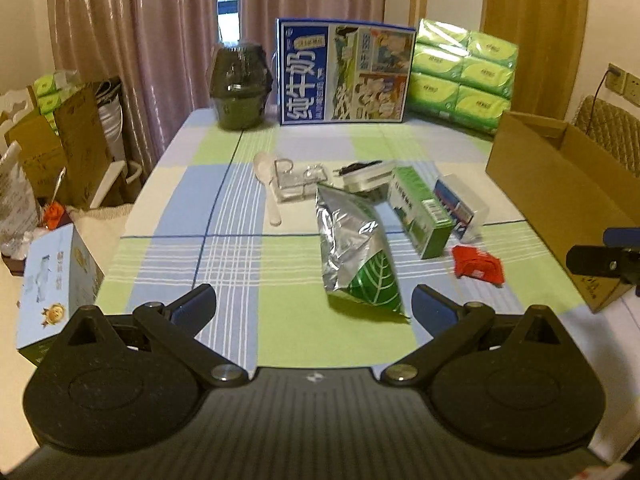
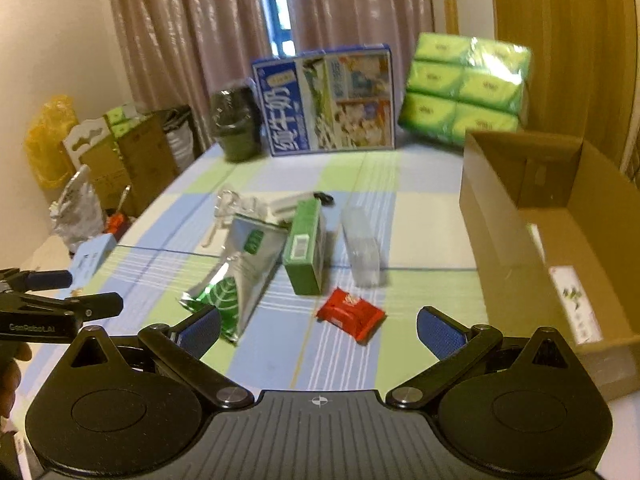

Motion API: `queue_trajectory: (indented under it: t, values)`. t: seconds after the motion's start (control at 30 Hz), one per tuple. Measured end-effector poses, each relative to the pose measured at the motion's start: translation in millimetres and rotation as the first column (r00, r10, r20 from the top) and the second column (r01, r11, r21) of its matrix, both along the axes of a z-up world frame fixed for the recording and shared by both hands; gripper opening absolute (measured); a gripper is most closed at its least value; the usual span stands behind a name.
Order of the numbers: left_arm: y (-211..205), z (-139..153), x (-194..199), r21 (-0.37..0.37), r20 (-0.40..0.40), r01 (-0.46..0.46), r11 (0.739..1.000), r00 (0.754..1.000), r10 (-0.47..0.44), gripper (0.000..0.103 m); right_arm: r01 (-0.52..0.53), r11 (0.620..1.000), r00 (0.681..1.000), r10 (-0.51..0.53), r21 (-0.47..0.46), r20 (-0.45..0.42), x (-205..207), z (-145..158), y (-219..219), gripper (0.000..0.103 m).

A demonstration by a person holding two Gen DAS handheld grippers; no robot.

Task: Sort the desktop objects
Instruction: 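Move both tools back over the table toward the foil bag and candy, then grasp the red candy packet with the right tool while the left tool grasps the foil bag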

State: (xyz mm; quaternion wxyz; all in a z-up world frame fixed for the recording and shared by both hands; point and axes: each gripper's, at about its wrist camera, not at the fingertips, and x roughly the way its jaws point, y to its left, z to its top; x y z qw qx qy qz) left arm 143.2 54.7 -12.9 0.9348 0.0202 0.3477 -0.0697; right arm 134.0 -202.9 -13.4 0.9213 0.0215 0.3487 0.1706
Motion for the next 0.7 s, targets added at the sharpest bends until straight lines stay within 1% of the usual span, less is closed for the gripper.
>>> queue_trajectory:
  t: [0.13, 0.23, 0.33, 0.43, 0.57, 0.7]
  values:
    - [2, -17, 15, -0.016, -0.029, -0.01, 1.0, 1.0, 0.009, 0.102, 0.044, 0.999, 0.998, -0.043, 0.014, -0.045, 20, -25, 0, 0.101]
    - [0, -22, 28, -0.012, -0.037, -0.009, 1.0, 0.999, 0.009, 0.102, 0.065, 0.998, 0.996, -0.064, 0.011, -0.069, 31, -38, 2, 0.101]
    - [0, -23, 44, -0.024, -0.022, -0.01, 1.0, 1.0, 0.01, 0.102, 0.095, 0.994, 0.988, -0.087, 0.054, -0.124, 47, -52, 0, 0.101]
    - [-1, -27, 61, -0.046, -0.032, -0.025, 0.999, 0.999, 0.023, 0.102, 0.136, 0.986, 0.977, -0.116, 0.101, -0.181, 63, -64, -2, 0.101]
    - [-5, -34, 80, -0.045, -0.046, -0.013, 0.999, 0.999, 0.011, 0.102, 0.153, 0.985, 0.973, -0.136, 0.081, -0.184, 79, -72, 7, 0.101]
    - [-10, -42, 93, -0.044, -0.065, 0.008, 0.999, 0.998, -0.011, 0.102, 0.199, 0.978, 0.966, -0.186, 0.057, -0.178, 88, -81, 15, 0.1]
